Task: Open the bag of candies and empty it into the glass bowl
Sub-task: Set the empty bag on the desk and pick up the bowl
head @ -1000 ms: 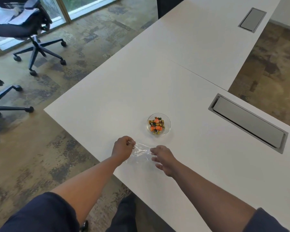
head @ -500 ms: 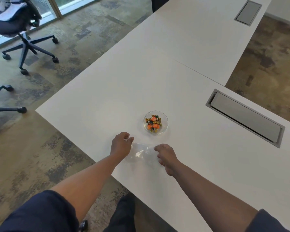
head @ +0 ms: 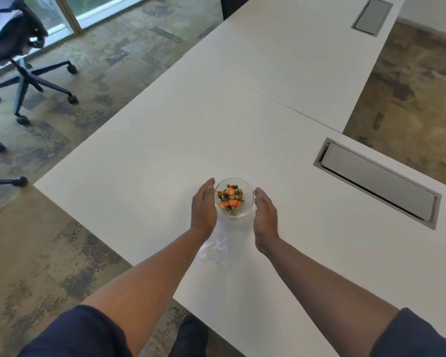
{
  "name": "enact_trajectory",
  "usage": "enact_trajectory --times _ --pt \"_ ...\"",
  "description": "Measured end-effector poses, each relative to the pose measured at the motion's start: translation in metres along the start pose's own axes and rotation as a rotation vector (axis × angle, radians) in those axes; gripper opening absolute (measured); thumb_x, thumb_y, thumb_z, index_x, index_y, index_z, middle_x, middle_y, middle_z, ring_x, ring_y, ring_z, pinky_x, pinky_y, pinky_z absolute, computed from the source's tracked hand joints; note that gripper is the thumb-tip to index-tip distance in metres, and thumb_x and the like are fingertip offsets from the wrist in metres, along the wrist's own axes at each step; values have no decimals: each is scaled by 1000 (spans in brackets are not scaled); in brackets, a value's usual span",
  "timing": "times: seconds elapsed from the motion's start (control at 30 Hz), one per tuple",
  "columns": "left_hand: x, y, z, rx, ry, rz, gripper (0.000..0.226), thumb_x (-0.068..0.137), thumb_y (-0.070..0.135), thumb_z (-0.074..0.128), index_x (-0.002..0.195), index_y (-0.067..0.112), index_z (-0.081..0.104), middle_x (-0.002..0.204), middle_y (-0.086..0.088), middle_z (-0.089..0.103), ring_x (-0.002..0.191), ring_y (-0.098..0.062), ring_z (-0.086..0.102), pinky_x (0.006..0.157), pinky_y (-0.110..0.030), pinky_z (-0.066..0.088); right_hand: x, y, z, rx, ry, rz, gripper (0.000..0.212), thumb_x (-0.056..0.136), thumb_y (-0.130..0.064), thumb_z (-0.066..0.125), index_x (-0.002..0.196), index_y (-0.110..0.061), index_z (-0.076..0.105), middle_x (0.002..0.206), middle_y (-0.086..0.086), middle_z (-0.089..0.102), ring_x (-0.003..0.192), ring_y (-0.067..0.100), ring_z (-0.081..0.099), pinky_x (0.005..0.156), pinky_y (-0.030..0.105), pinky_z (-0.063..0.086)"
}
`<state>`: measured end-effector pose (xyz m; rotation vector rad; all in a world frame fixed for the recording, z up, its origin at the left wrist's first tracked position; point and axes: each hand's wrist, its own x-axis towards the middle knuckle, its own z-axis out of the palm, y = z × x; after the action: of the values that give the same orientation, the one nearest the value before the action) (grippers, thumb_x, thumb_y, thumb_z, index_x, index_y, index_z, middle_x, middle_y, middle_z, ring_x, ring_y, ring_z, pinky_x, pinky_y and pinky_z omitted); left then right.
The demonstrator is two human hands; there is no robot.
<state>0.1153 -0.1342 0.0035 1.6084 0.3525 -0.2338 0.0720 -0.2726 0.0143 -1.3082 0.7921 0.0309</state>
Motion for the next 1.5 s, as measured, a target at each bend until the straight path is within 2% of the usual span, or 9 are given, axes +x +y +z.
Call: enact_trajectory --times 0.13,0.23,0.5,0.63,0.97,1.17,1.27,1.37,1.5 --pt "17 -13 16 -135 29 -61 39 107 21 41 140 15 62 143 0 62 137 -17 52 116 -33 39 29 5 11 59 -7 -24 44 107 -37 51 147 -22 59 150 -9 58 138 8 51 110 25 39" --pt "31 -21 22 -234 75 -97 37 104 18 43 130 12 69 135 -5 68 130 -22 59 113 -41 47 43 10 16 120 23 -13 35 103 -39 58 135 -28 68 138 -14 66 127 1 59 91 16 46" --pt "45 -29 37 -451 72 -105 39 95 19 45 106 8 80 105 -5 81 97 -18 76 71 -28 62 66 25 28 220 83 -111 30 103 -18 52 115 -13 79 117 -7 79 110 3 71 90 21 57" --pt "37 -21 39 -473 52 -98 38 88 29 49 102 15 82 110 -6 80 101 -20 75 76 -32 63 61 22 25 255 80 -143 31 102 -12 50 104 -15 81 104 -8 81 98 3 74 74 16 56" --pt "-15 42 68 -398 -80 41 38 99 21 45 103 17 82 107 -1 81 102 -16 76 72 -27 62 6 -41 -22 375 44 -256 30 103 -14 51 102 -16 80 105 -4 80 98 5 74 77 18 56" --pt "-73 67 133 -333 -258 57 37 100 27 45 107 19 81 110 2 80 103 -14 75 73 -27 62 -30 -74 -106 379 145 -322 28 105 -20 51 105 -20 79 102 -8 80 98 5 74 78 19 58" --pt "-95 68 162 -299 -334 49 35 102 29 45 104 28 80 105 8 80 100 -9 75 70 -23 61 -38 -73 -143 364 199 -335 29 106 -23 51 113 -15 77 114 1 78 109 15 72 92 32 59" --pt "-117 60 195 -273 -434 8 36 97 35 46 108 24 79 112 1 79 105 -15 74 78 -30 63 -46 -66 -187 377 273 -325 28 106 -25 52 115 -16 77 115 -3 78 111 13 70 102 37 54" --pt "-140 39 231 -252 -523 -39 41 93 36 47 111 17 78 115 -7 78 110 -20 73 90 -37 62 -55 -46 -233 395 359 -303 27 105 -24 53 113 -19 78 107 -15 79 105 0 71 96 27 52"
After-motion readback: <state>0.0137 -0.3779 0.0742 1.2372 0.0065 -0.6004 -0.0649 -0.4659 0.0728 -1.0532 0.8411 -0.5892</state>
